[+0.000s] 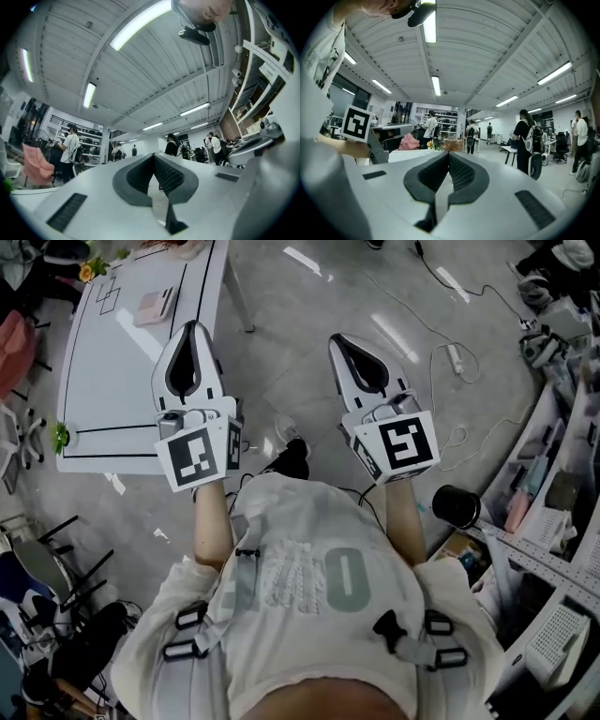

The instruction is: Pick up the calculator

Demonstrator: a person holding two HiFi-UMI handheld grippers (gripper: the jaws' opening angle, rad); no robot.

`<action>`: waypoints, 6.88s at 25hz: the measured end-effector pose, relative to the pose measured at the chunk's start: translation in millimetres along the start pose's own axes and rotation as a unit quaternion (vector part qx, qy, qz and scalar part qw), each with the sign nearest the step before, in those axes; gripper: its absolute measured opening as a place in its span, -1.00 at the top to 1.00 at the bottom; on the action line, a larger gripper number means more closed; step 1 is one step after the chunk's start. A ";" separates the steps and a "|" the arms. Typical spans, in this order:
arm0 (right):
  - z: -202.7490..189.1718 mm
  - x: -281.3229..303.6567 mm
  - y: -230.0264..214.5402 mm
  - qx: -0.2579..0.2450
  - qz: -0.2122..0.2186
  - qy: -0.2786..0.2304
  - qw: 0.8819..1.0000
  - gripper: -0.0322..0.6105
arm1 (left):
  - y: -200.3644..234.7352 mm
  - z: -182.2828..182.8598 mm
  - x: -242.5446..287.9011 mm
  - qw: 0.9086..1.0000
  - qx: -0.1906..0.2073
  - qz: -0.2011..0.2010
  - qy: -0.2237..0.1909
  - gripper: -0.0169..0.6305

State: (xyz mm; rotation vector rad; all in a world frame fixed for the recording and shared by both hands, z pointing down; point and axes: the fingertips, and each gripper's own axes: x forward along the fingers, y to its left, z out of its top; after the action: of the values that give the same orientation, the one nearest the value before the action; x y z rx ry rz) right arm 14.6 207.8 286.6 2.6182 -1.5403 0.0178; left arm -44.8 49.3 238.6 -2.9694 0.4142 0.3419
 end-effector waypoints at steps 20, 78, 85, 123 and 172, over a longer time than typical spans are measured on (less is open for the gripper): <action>18.7 274.0 77.6 0.041 0.294 0.003 0.955 0.88 | 177.5 -36.8 30.0 0.964 0.026 0.263 0.014 0.88; -214.9 508.0 142.3 0.504 0.346 0.477 0.631 -0.06 | 263.3 -90.9 80.0 0.840 0.080 0.527 0.096 0.88; -220.2 506.6 159.5 0.511 0.323 0.491 0.627 0.22 | 269.0 -94.3 62.1 0.835 0.069 0.537 0.100 0.88; -94.2 521.5 150.6 0.332 0.392 0.279 0.812 0.69 | 263.6 -75.9 25.6 0.833 0.070 0.543 0.086 0.88; 56.8 412.3 163.7 -0.037 0.465 -0.081 0.881 0.71 | 253.4 -28.5 -11.7 0.808 0.103 0.577 0.057 0.88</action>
State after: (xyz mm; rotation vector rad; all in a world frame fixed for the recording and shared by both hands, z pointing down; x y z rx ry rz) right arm 70.1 -235.7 269.5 1.6043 -2.6151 -0.1824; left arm -121.7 -194.0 246.0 -2.1416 2.0739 0.1697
